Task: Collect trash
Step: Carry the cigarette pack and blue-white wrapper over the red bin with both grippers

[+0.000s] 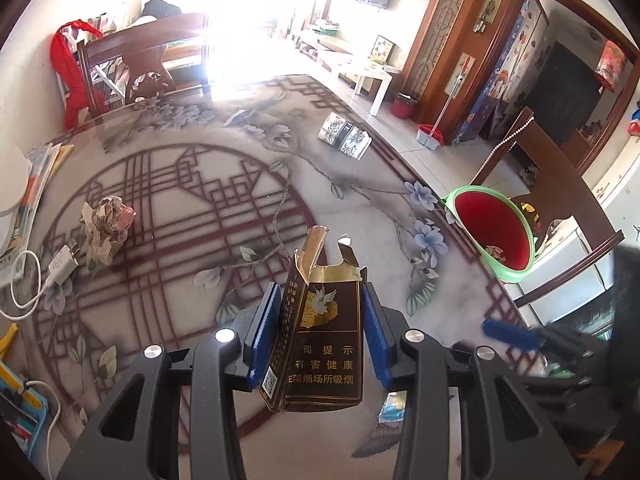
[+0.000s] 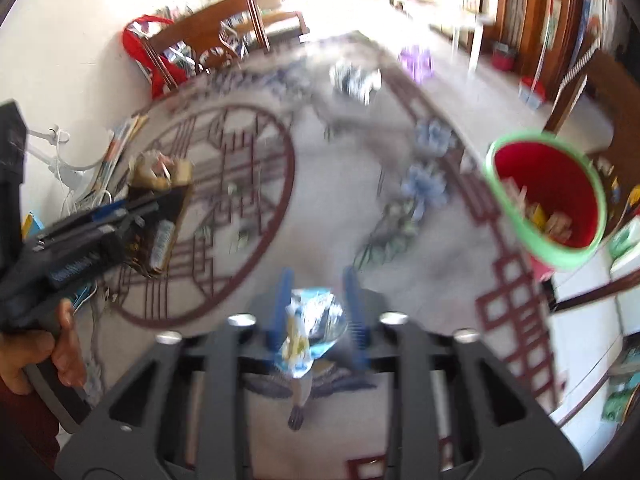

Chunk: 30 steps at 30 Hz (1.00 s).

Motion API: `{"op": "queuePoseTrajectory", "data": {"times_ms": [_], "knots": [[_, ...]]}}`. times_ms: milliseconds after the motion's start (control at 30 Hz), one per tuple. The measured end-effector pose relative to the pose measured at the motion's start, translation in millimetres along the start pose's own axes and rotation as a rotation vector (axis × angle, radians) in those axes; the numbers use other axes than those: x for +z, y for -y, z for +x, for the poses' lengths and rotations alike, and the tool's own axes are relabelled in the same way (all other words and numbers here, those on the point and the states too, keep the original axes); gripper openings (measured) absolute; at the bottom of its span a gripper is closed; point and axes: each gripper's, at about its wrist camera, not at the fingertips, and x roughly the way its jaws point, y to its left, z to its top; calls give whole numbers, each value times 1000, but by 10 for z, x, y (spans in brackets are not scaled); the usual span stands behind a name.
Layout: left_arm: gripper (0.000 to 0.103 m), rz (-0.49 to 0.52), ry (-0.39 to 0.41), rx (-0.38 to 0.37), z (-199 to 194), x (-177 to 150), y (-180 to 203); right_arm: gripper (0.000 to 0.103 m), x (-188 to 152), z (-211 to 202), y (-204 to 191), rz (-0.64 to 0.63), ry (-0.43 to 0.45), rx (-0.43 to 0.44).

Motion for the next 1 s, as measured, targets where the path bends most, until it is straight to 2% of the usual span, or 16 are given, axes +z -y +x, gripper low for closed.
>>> {"op": "queuePoseTrajectory", "data": {"times_ms": [133, 167, 200, 267, 300, 667, 833, 1000], "knots": [[38, -15, -19, 7, 19, -46, -22, 49, -225, 476, -4, 21, -129, 14], [38, -14, -21, 8, 17, -52, -24, 46, -288, 618, -4, 27, -171, 16], [38, -13, -21, 11, 14, -56, -26, 29, -333, 693, -7, 31, -193, 21], [38, -13, -20, 17, 10, -59, -30, 24, -386, 731, -26, 36, -202, 42], [38, -13, -21, 17, 15, -56, -33, 17, -379, 699, -34, 33, -188, 42], [38, 31, -22, -9, 71, 24, 177, 17, 18, -163, 79, 23, 79, -19], [38, 50, -22, -21, 122, 81, 347, 17, 133, -390, 202, 11, 144, -65], [38, 55, -33, -27, 205, 111, 484, 17, 238, -495, 317, 4, 172, -92]]}}
